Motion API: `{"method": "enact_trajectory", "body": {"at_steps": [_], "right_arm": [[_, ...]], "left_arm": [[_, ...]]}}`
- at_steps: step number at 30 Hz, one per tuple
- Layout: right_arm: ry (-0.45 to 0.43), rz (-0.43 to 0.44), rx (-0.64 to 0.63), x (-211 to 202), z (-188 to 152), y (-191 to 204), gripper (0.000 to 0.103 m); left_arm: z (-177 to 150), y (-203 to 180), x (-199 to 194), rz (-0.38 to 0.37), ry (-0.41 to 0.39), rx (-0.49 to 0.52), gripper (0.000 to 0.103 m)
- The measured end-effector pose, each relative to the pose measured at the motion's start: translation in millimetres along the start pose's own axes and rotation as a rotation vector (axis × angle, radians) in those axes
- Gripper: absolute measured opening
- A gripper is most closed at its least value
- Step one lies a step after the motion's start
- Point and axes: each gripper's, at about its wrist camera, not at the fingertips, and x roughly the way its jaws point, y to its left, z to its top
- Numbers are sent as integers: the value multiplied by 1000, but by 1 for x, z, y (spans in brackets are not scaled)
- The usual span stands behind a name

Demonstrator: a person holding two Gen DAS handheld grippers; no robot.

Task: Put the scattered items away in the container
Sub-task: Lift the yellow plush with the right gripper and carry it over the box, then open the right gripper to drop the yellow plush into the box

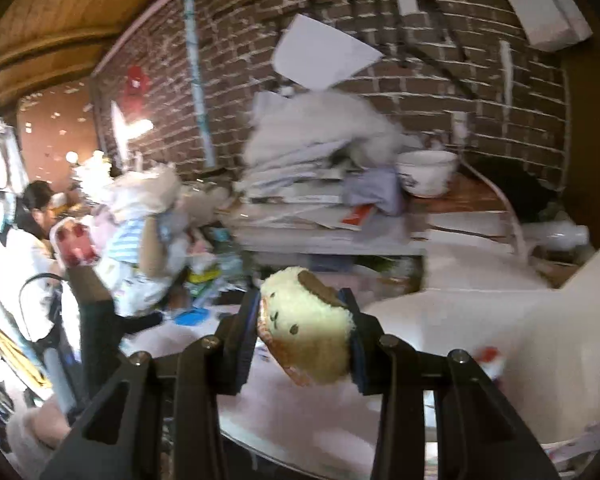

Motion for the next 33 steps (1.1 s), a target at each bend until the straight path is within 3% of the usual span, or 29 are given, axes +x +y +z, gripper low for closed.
{"method": "enact_trajectory", "body": {"at_steps": [13,22,28,33], "right_arm": [[119,-237,42,4,-4,-89,36],[274,-293,-27,36,-10,-108,36],[435,-309,-75,76,-17,-121,36],[503,-323,-127,86,-11,-117,37]], "left_arm": [[7,-18,3,-29,-3,33,99],[7,-23,5,-31,1,42,99],[7,-23,5,-32,1,45,99],[6,-23,5,-31,2,40,99]]}}
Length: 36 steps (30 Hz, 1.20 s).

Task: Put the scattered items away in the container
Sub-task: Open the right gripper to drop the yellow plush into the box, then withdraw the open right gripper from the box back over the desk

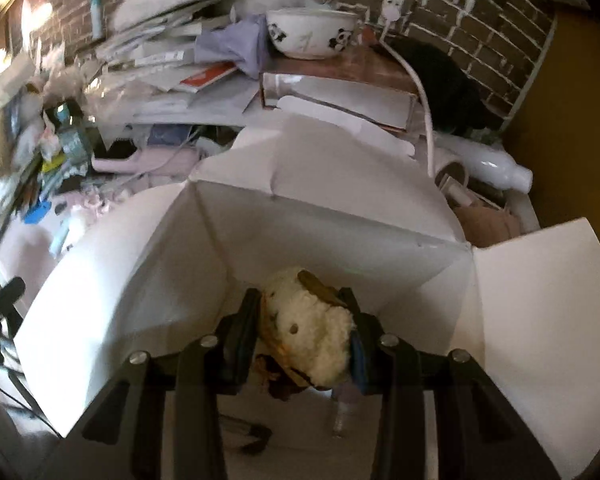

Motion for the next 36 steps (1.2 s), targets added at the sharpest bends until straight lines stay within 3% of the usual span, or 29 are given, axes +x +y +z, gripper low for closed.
{"method": "enact_trajectory", "body": {"at_steps": [3,5,6,13,19,26,27,30,36], "right_arm": [[40,8,-22,4,1,5,38],[53,14,-24,6,1,4,46],[52,15,-20,5,1,4,56],[17,10,16,-3,-2,-4,74],[-59,7,44,-20,-7,-2,78],[-279,1,88,-62,-26,2,79],[-313,11,94,-67,-29,2,83],[-450,80,120,-88,-46,10,90],[-631,199,129,-110,-78,36,91]], "left_arm": [[0,0,0,-2,0,0,99],[0,0,0,0,1,1,99],[0,0,0,0,1,2,99],[-1,3,0,-1,0,-10,99],[-1,3,0,-4,1,-5,99],[-3,4,-1,5,-2,-9,99],[-3,5,-1,7,-3,-10,99],[-5,8,0,10,-3,-15,99],[-9,15,6,6,-3,-26,99]]}}
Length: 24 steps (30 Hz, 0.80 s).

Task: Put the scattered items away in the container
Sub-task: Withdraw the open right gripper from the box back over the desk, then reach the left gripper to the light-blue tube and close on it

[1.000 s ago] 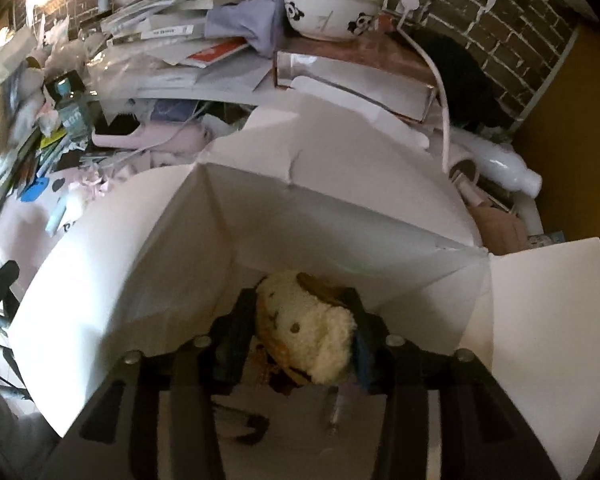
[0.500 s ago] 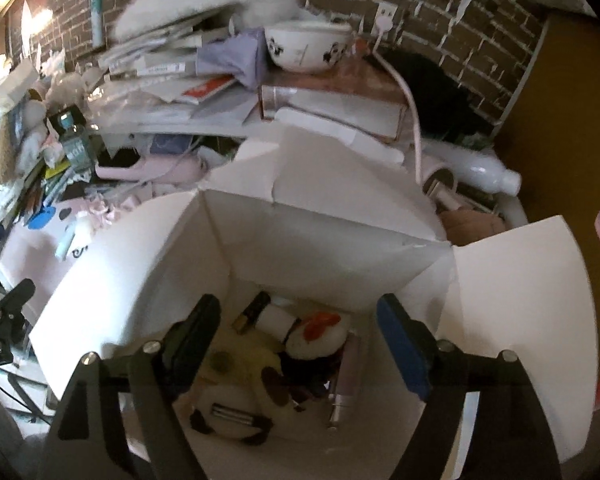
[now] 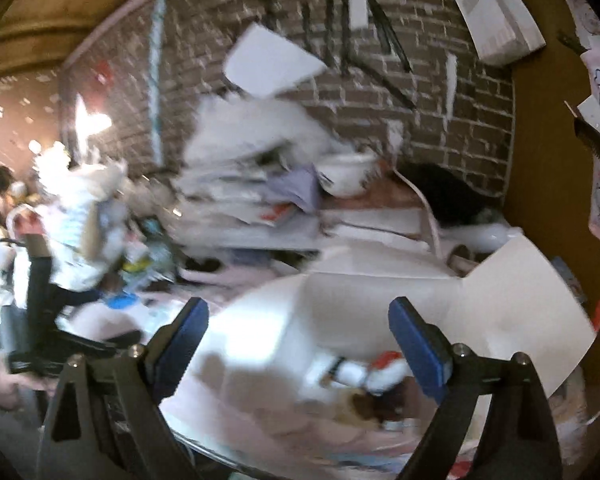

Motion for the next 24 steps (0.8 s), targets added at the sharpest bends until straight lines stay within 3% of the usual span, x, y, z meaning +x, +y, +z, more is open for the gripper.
{"method": "enact_trajectory", "body": {"at_steps": [3,8,11,16,21,22,24], "right_arm": [[-97,56,-3,-13,-15,16,92],[-164,124,43,-24,-39,35,93],[-191,124,42,-24,-54,47,103],[-180,135,55,-21,-67,55,103],[-164,146,40,-19,-70,59,103],[-164,146,36,-19,-70,60,103],[-168,146,38,-20,-70,60,103]], "left_arm": [[-3,6,6,-27,-13,-16,99],[-9,19,21,-39,-14,-45,99],[-12,26,31,-17,-11,-54,99],[-11,36,50,25,9,-67,99],[-12,48,67,16,22,-89,98],[-12,49,70,18,22,-91,97],[-14,50,75,24,23,-89,83]]}}
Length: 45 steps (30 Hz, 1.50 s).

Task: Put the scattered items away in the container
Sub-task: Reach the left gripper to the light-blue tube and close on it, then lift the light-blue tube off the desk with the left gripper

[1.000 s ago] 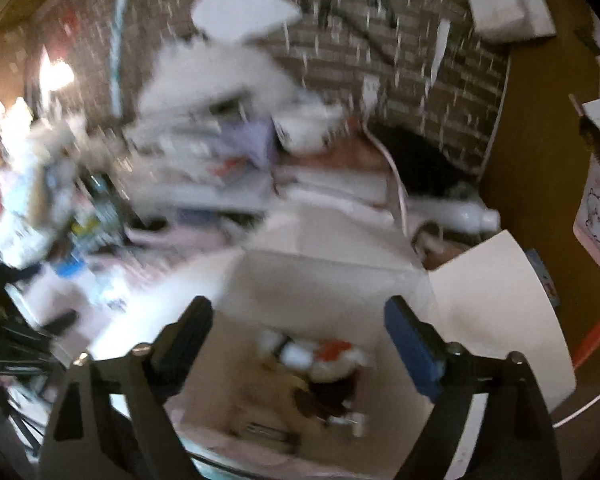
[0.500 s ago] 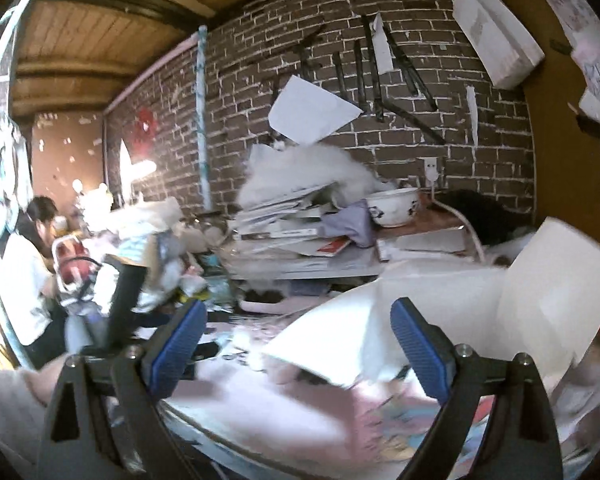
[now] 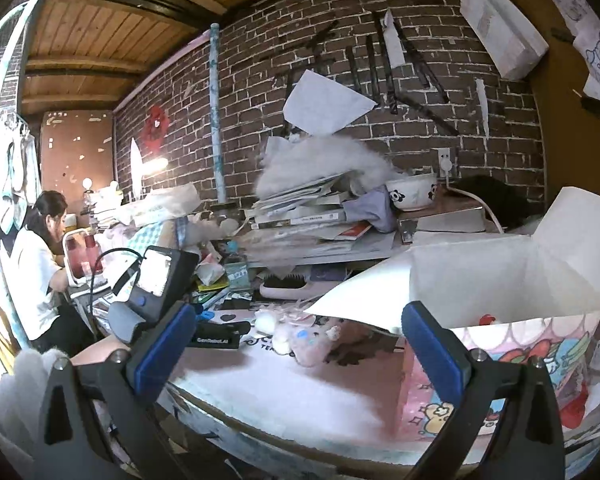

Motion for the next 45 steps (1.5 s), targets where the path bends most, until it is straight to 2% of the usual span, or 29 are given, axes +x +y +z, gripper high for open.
{"method": "enact_trajectory", "body": {"at_steps": [2,4,9,14,20,22,31,45], "right_arm": [[2,1,6,0,-1,-1,103],[4,-2,12,0,-1,-3,103],[4,-3,23,0,0,-4,103],[9,-2,25,1,-1,-4,103],[12,-1,36,3,-2,-6,103],[17,1,39,4,-2,-7,103],[35,27,26,11,-5,-2,103],[37,104,-15,22,-5,22,103]], "left_arm": [[-2,0,6,-1,23,4,63],[-5,-1,12,-7,44,13,53],[-13,0,17,-32,47,-4,42],[-14,-3,16,-60,43,6,24],[-13,-4,14,-78,49,0,14],[-13,-3,13,-81,52,-3,12],[-13,3,9,-73,46,-29,11],[-1,17,-14,-45,-15,-54,11]]}}
